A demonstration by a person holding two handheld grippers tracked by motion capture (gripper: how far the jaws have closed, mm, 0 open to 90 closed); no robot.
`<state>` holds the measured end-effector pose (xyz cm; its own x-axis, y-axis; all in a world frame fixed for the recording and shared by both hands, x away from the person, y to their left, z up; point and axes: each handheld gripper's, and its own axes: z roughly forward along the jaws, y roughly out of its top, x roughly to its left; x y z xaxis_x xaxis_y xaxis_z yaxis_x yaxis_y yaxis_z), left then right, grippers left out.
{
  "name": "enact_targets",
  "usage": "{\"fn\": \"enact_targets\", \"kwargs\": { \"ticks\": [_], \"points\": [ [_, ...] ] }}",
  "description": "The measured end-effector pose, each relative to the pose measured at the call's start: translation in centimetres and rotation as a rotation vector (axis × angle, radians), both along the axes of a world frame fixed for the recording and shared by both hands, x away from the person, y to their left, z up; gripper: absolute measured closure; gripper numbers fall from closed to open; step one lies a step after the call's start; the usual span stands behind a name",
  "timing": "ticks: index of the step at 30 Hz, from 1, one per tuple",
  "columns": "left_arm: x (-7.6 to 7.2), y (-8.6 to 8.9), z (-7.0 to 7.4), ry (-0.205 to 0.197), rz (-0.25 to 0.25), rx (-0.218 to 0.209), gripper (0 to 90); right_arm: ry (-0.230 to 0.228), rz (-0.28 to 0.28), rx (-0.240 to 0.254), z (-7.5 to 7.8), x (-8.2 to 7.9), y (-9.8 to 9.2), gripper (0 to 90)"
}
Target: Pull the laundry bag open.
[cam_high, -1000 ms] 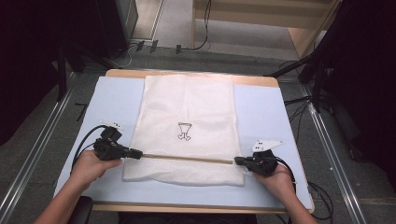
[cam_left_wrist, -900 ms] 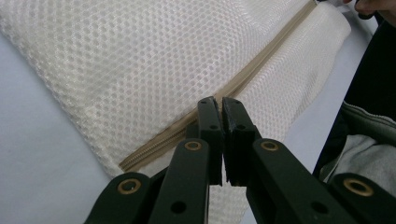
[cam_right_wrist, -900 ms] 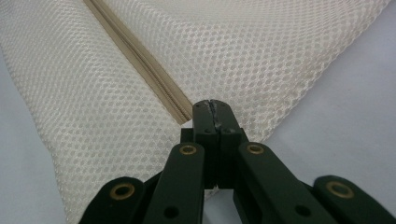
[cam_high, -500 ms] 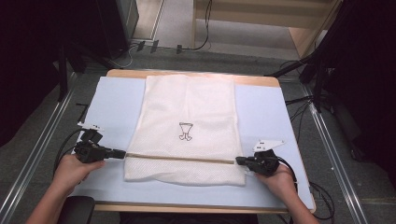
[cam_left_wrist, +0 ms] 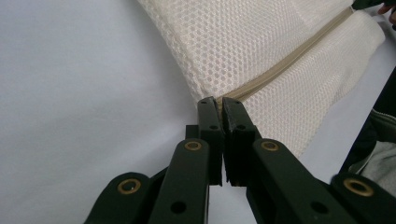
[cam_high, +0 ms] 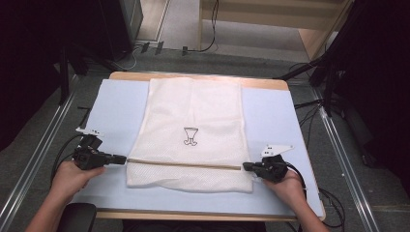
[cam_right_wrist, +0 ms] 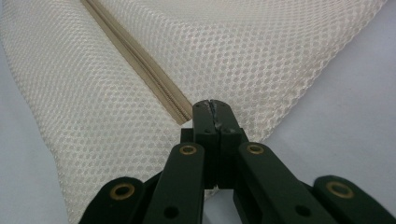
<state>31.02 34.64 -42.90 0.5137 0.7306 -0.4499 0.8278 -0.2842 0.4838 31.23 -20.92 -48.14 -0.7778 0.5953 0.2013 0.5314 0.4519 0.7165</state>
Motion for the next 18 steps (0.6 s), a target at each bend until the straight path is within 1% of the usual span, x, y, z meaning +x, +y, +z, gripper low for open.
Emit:
{"fn": "enact_targets", "kwargs": {
  "ticks": [2, 3, 4, 5, 6, 7, 9, 10, 11, 12, 13, 14, 16, 18],
  "points": [
    [-0.1, -0.2, 0.0, -0.020, -0.009, 0.002, 87.4, 0.001, 0.010, -0.010, 0.2, 0.1, 0.1, 90.0],
    [-0.1, -0.2, 0.0, -0.033, -0.018, -0.006, 78.2, 0.014, 0.009, -0.011, 0.5, 0.3, 0.1, 90.0],
    [-0.1, -0.2, 0.1, -0.038, -0.025, -0.029, 78.2, 0.014, 0.009, -0.011, 0.5, 0.3, 0.1, 90.0],
    [-0.2, -0.1, 0.2, -0.055, -0.028, -0.035, 76.0, 0.008, 0.012, -0.011, 0.7, 0.3, 0.1, 86.1],
    [-0.2, -0.1, 0.3, -0.072, -0.029, -0.041, 73.2, -0.008, 0.013, -0.006, 0.8, 0.4, 0.1, 86.1],
    [-0.2, -0.1, 0.5, -0.087, -0.025, -0.052, 72.4, -0.014, 0.011, 0.003, 1.0, 0.4, 0.1, 86.1],
    [-0.2, -0.1, 0.6, -0.100, -0.011, -0.055, 67.8, -0.031, -0.010, 0.022, 1.5, 0.5, 0.0, 84.1],
    [-0.2, -0.1, 0.7, -0.111, -0.005, -0.036, 66.9, -0.031, -0.017, 0.026, 1.6, 0.5, 0.0, 83.6],
    [-0.2, -0.2, 0.8, -0.120, 0.002, -0.025, 65.9, -0.041, -0.022, 0.025, 1.8, 0.6, 0.0, 81.9],
    [-0.1, -0.2, 0.8, -0.124, 0.008, -0.020, 62.8, -0.041, -0.030, 0.025, 1.9, 0.7, -0.1, 79.7],
    [-0.1, -0.3, 1.0, -0.137, 0.019, -0.006, 60.8, -0.042, -0.038, 0.021, 2.0, 0.7, -0.1, 78.2],
    [-0.1, -0.4, 1.1, -0.154, 0.025, 0.004, 59.3, -0.047, -0.047, 0.019, 2.1, 0.8, -0.2, 76.6],
    [0.0, -0.5, 1.4, -0.190, 0.039, 0.032, 53.1, -0.059, -0.064, 0.021, 2.4, 1.0, -0.4, 71.7],
    [0.2, -0.6, 1.5, -0.217, 0.054, 0.039, 48.9, -0.067, -0.089, 0.030, 2.7, 1.2, -0.7, 68.5]
  ]
}}
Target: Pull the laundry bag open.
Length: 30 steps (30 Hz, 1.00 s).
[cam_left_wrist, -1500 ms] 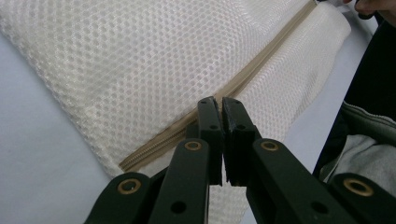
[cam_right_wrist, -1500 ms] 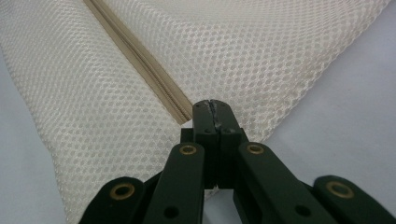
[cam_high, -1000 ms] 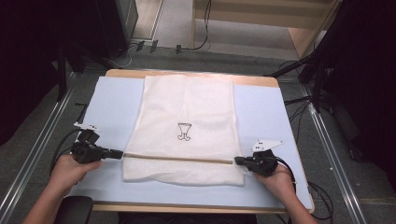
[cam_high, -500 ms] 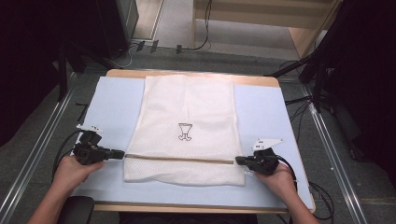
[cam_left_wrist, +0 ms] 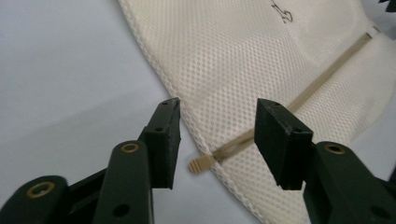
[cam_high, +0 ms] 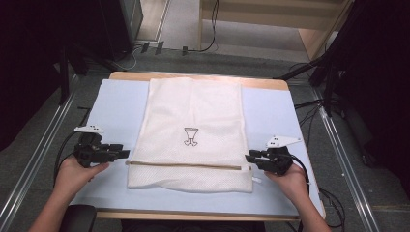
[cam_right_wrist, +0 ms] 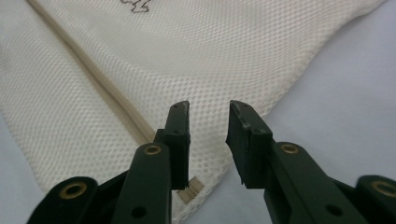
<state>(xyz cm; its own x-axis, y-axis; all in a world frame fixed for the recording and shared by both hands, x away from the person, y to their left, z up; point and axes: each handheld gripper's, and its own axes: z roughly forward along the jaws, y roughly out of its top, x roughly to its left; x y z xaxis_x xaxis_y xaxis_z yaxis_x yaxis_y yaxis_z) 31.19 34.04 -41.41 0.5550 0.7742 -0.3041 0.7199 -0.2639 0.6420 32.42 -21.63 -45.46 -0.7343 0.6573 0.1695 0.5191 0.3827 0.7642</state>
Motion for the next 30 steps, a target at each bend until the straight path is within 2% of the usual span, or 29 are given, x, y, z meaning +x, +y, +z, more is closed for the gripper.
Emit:
{"fn": "enact_targets", "kwargs": {
  "ticks": [2, 4, 5, 7, 8, 17, 22, 26, 30],
  "points": [
    [0.1, 0.0, 0.1, -0.020, 0.017, 0.012, 43.8, -0.010, -0.027, 0.006, 0.3, 0.3, -0.5, 63.7],
    [0.4, -0.1, 0.1, -0.040, 0.035, 0.028, 42.7, -0.007, -0.040, 0.006, 0.5, 0.3, -0.7, 62.1],
    [0.5, 0.0, 0.2, -0.046, 0.036, 0.040, 40.8, -0.017, -0.060, 0.019, 0.6, 0.5, -1.1, 57.2],
    [0.8, 0.1, 0.3, -0.057, 0.054, 0.029, 40.2, -0.018, -0.072, 0.021, 0.7, 0.7, -1.4, 55.0],
    [0.9, 0.1, 0.3, -0.061, 0.065, 0.027, 39.2, -0.015, -0.101, 0.035, 0.8, 0.9, -1.9, 51.0],
    [2.4, 0.7, 0.2, -0.090, 0.111, 0.029, 37.1, -0.026, -0.166, 0.044, 0.4, 1.5, -3.5, 38.8],
    [2.6, 1.4, -0.3, -0.103, 0.136, 0.065, 35.0, -0.019, -0.208, 0.056, -0.1, 1.9, -4.4, 35.5],
    [2.5, 1.9, -0.4, -0.113, 0.145, 0.064, 33.1, -0.014, -0.220, 0.059, -0.3, 2.0, -4.7, 33.9],
    [2.4, 2.3, -0.9, -0.099, 0.155, 0.062, 31.9, -0.009, -0.223, 0.060, -0.5, 2.1, -4.6, 33.0]
  ]
}}
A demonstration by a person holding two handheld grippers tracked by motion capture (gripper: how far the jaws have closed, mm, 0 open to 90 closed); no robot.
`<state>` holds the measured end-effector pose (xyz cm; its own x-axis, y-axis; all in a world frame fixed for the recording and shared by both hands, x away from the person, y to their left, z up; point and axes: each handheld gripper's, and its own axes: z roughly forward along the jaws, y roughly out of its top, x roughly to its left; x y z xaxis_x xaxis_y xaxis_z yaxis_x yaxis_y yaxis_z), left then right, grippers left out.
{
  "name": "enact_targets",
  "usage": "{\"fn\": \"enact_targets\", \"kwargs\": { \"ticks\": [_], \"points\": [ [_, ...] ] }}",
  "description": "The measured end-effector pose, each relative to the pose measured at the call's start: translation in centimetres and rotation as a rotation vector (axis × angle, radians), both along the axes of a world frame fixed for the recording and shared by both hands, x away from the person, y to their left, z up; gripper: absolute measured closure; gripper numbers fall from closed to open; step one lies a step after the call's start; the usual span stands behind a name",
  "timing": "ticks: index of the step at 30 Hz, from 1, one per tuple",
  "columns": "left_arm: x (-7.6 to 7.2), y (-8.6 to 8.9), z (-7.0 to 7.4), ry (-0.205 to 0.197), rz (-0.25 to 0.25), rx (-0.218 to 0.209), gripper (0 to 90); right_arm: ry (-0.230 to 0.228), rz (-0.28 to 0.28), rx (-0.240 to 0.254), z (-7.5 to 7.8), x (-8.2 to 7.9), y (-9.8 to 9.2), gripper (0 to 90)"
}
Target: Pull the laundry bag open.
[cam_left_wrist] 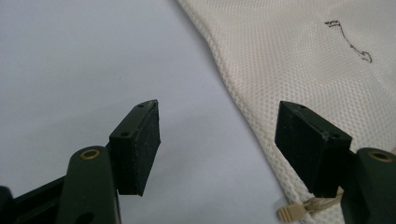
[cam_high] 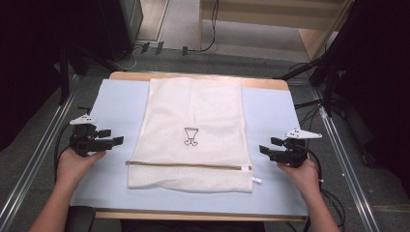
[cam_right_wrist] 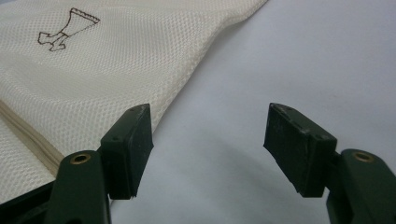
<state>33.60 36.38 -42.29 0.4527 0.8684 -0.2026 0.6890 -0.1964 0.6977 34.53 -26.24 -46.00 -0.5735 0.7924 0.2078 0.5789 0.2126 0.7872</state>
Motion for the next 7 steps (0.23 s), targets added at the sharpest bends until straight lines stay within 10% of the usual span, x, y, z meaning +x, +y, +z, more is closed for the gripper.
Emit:
{"fn": "enact_targets", "kwargs": {
  "ticks": [7],
  "points": [
    [-0.07, 0.19, -0.18, 0.004, 0.013, 0.008, 31.2, -0.001, -0.014, 0.001, -0.21, 0.14, -0.18, 31.4]
  ]
}}
